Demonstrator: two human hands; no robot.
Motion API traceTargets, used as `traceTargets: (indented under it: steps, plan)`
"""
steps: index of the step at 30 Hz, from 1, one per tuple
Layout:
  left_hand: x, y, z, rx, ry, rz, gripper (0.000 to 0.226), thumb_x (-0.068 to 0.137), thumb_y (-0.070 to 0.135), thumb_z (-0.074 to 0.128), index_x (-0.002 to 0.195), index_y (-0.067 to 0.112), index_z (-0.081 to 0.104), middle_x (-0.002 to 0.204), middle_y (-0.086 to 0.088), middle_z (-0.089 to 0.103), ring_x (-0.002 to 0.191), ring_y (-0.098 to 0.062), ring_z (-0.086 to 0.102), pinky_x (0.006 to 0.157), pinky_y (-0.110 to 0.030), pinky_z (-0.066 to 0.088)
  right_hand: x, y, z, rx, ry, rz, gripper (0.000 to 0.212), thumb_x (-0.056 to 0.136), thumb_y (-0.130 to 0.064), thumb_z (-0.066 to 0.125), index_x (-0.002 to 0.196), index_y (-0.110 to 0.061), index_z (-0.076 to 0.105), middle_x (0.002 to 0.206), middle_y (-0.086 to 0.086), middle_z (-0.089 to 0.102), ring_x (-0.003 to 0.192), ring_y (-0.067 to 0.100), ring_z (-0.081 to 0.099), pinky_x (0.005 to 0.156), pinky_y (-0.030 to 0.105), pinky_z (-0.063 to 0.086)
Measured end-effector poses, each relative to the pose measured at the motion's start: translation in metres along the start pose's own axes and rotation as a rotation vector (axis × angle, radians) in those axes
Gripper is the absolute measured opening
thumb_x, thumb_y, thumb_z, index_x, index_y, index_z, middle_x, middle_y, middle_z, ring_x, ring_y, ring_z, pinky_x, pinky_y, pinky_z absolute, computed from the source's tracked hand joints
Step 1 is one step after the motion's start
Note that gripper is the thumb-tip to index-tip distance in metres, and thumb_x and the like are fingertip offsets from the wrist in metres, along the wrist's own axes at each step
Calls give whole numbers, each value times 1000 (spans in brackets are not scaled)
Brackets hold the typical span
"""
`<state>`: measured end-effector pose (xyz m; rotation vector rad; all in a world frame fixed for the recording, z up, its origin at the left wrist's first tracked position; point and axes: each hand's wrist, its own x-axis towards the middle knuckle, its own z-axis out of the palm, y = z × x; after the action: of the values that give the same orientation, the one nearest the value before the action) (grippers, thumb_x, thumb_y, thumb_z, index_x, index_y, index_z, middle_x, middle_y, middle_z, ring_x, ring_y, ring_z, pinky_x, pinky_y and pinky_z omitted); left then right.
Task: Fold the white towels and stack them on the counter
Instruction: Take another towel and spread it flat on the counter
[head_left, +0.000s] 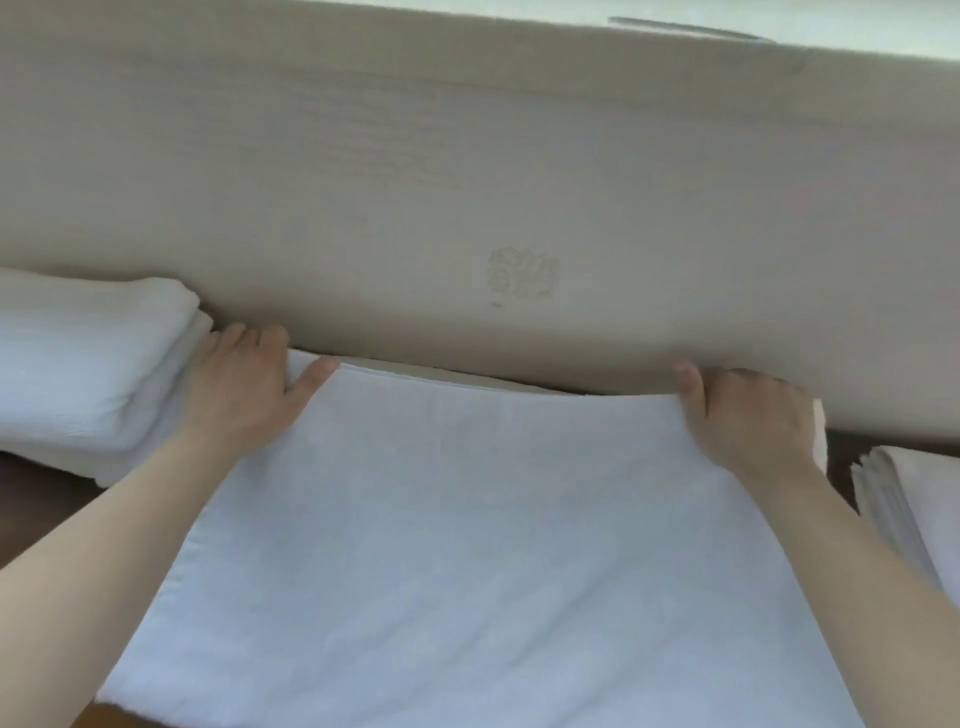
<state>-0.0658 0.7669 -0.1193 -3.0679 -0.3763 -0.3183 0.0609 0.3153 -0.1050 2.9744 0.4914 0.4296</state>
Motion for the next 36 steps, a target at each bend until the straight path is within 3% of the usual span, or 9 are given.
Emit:
traceTargets:
  steps: [3,7,14,18,21,24,27,31,36]
  plan:
    - [7,-4,18,56,-61,-16,82,74,85,33,83,5,49,78,-20,58,81,-38,55,74,-46,39,6,-4,20,-1,-6,-8,84,101,-54,10,69,-9,73,63,18,66,59,39,65,56,33,31]
    - [18,-3,34,56,-32,-9,80,74,87,35,82,8,44,77,-19,56,78,-37,53,74,-48,37,1,-1,37,51,156,10,70,100,-43,28,61,-2,69,54,20,61,45,38,61,50,33,42]
    - [15,15,63,46,-8,-78,75,80,81,36,85,7,45,84,-22,54,81,-38,50,75,-49,35,-7,1,65,-25,353,-40,56,106,-35,41,63,-10,64,50,11,57,43,32,57,43,30,38]
    - [10,22,70,-7,24,-143,73,84,74,38,95,3,50,95,-23,53,89,-40,49,83,-52,35,-13,1,79,-17,277,-17,59,107,-36,37,66,-6,67,55,16,61,51,35,60,54,38,46]
    - [-3,31,64,-64,90,-171,70,92,62,41,117,-3,50,114,-28,52,110,-45,47,104,-59,32,-22,0,69,29,219,92,56,108,-39,34,78,-3,66,71,21,65,70,39,60,73,46,45]
    - [-32,57,49,-198,78,-64,61,97,52,38,137,6,44,143,-18,44,141,-41,31,120,-54,13,-49,-24,52,154,171,258,49,104,-40,34,113,0,60,112,23,64,112,41,55,100,52,37]
    - [-64,97,42,-288,-104,189,57,98,56,33,145,24,44,159,-5,33,151,-33,19,122,-53,7,-83,-85,33,287,-12,160,58,101,-47,29,138,-8,51,147,17,47,141,38,36,118,54,18]
    - [-78,121,56,-171,-310,261,64,98,66,22,156,39,24,167,6,4,154,-24,-2,122,-55,3,-94,-137,31,278,-336,37,64,99,-62,10,156,-36,20,166,2,10,153,26,3,120,55,-5]
    - [-77,100,64,-165,-339,161,69,97,70,16,158,39,10,167,8,1,154,-19,-3,122,-55,3,-97,-128,44,239,-409,110,66,96,-68,0,156,-42,-2,166,-6,-7,152,20,-10,120,55,-8]
